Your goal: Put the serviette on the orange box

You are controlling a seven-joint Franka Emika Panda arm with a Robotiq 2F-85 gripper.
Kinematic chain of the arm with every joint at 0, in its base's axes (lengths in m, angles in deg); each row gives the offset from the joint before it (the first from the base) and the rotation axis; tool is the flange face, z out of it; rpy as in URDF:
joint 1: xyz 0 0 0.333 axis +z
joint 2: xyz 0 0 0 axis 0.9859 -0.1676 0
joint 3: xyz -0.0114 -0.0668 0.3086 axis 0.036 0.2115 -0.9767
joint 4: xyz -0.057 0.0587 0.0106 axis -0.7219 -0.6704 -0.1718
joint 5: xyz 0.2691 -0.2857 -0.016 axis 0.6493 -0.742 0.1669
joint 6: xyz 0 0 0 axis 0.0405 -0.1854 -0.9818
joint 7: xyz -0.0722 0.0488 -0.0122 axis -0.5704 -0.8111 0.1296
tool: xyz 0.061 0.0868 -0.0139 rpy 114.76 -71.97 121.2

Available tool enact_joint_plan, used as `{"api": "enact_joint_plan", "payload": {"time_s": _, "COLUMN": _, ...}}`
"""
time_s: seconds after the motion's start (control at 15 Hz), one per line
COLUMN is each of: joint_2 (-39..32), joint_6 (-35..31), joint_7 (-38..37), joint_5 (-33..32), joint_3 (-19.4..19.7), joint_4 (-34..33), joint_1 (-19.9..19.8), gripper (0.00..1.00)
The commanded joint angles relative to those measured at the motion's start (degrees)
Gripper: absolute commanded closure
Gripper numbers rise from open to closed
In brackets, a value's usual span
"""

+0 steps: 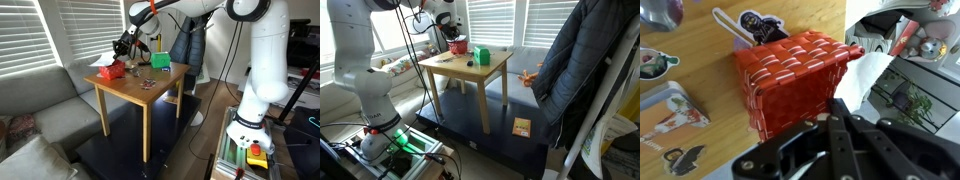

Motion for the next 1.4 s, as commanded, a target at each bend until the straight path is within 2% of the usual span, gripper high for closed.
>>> {"api": "enact_joint_plan", "payload": {"time_s": 0.0, "joint_2": 2.3, "joint_6": 3.5, "joint_7": -5.2, "joint_5": -4.3, "joint_3": -1.0, "joint_4": 1.4, "joint_1": -1.8, "gripper": 1.00}}
{"api": "enact_joint_plan", "payload": {"time_s": 0.33, "joint_2": 3.0, "joint_6": 5.3, "joint_7": -8.0, "joint_5": -6.1, "joint_3": -1.0, "joint_4": 1.5, "joint_1": -2.8, "gripper": 1.00}}
{"api": "enact_joint_plan", "payload": {"time_s": 0.67, "joint_2": 2.6, "joint_6": 5.1, "joint_7": -7.2, "joint_5": -6.0, "joint_3": -1.4, "joint_4": 1.5, "joint_1": -3.6, "gripper": 1.00}}
{"api": "enact_joint_plan", "payload": {"time_s": 0.73, "joint_2": 2.5, "joint_6": 5.2, "joint_7": -7.2, "joint_5": -6.0, "joint_3": -1.4, "joint_4": 1.6, "joint_1": -3.7, "gripper": 0.74}}
{"api": "enact_joint_plan", "payload": {"time_s": 0.87, "joint_2": 2.5, "joint_6": 5.0, "joint_7": -6.5, "joint_5": -5.8, "joint_3": -1.6, "joint_4": 1.8, "joint_1": -3.8, "gripper": 0.67}}
{"api": "enact_joint_plan", "payload": {"time_s": 1.13, "joint_2": 3.5, "joint_6": 6.0, "joint_7": -6.6, "joint_5": -5.5, "joint_3": -2.1, "joint_4": 2.0, "joint_1": -3.9, "gripper": 0.39}}
{"api": "enact_joint_plan", "payload": {"time_s": 1.33, "joint_2": 5.5, "joint_6": 7.4, "joint_7": -7.8, "joint_5": -8.2, "joint_3": -1.7, "joint_4": 2.6, "joint_1": -3.4, "gripper": 0.19}}
